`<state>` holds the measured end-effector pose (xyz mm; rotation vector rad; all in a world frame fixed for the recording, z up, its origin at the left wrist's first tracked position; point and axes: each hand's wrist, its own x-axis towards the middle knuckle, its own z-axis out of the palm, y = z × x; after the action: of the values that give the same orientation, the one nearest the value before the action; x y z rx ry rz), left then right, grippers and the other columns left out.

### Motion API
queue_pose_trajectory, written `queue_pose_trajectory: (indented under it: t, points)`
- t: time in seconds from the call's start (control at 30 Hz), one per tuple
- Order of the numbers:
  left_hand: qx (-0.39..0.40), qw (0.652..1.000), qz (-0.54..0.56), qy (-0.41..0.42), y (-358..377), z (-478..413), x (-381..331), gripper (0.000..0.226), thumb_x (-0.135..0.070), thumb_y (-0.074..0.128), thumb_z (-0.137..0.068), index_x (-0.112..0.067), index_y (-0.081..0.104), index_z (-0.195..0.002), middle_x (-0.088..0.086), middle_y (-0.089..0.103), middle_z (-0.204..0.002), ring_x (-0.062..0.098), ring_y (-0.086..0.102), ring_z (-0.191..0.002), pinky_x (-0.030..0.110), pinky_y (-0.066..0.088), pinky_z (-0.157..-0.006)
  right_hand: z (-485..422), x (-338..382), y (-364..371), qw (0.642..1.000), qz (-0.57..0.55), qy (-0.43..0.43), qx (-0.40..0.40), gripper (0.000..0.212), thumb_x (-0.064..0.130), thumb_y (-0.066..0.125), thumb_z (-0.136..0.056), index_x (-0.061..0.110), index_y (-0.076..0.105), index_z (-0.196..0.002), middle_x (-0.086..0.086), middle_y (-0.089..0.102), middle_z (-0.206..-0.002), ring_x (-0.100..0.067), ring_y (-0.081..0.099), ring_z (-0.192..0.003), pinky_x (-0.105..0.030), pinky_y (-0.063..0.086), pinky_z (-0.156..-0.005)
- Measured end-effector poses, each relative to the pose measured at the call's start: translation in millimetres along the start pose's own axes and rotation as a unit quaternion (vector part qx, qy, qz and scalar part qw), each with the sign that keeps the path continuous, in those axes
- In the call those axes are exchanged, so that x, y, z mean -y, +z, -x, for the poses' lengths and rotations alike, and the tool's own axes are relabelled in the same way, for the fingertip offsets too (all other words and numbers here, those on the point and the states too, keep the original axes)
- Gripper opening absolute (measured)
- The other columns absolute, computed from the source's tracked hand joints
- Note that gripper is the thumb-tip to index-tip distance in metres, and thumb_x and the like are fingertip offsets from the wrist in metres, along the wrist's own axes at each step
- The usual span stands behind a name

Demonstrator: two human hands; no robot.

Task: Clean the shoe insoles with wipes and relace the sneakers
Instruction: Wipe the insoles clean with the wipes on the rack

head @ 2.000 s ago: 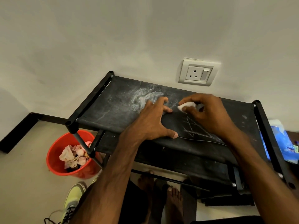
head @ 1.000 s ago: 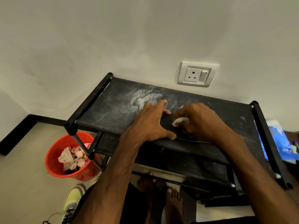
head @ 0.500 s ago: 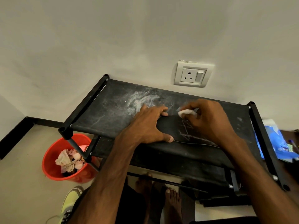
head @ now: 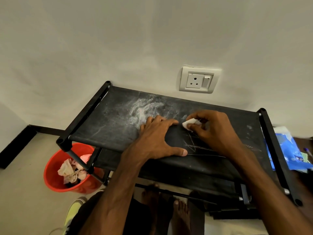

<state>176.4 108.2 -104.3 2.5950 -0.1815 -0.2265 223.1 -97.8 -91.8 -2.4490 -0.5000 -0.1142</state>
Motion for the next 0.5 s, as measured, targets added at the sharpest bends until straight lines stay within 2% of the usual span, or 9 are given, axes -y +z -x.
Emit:
queue_pose_trajectory:
  t: [0.17,0.37,0.5]
  points:
    - [-0.002,1.0,0.01,-0.007,-1,6,-1,0.097,-0.072,0.079,-0.063,-0.045,0.037,-0.146,-0.011,0.036,-0.145,0.016,0.026,-0.135,0.044,0.024,-0.114,-9,-6,-3,0.999,0.02,0.027,-0.014,0.019,0.03,0.077,-0.089,0.031,0.077,-0.108,0.01,0.069,-0.092,-0.001,0.059,-0.074,-0.027,0.052,-0.067]
    - [-0.028,0.999,0.028,-0.023,2,11,-8,0.097,-0.062,0.083,-0.065,-0.039,0.038,-0.148,-0.006,0.037,-0.145,0.02,0.025,-0.138,0.043,0.027,-0.117,-11,-3,6,0.998,0.027,-0.03,0.044,0.015,0.026,0.074,-0.091,0.026,0.079,-0.105,0.01,0.072,-0.106,-0.009,0.064,-0.085,-0.038,0.059,-0.077]
    - [-0.031,0.999,0.029,-0.028,6,10,-10,0.099,-0.06,0.085,-0.065,-0.034,0.039,-0.148,-0.003,0.038,-0.147,0.021,0.022,-0.142,0.039,0.027,-0.118,-14,-7,11,0.996,0.07,-0.029,0.038,0.019,0.029,0.072,-0.092,0.023,0.076,-0.11,0.003,0.07,-0.111,-0.018,0.064,-0.091,-0.045,0.057,-0.081]
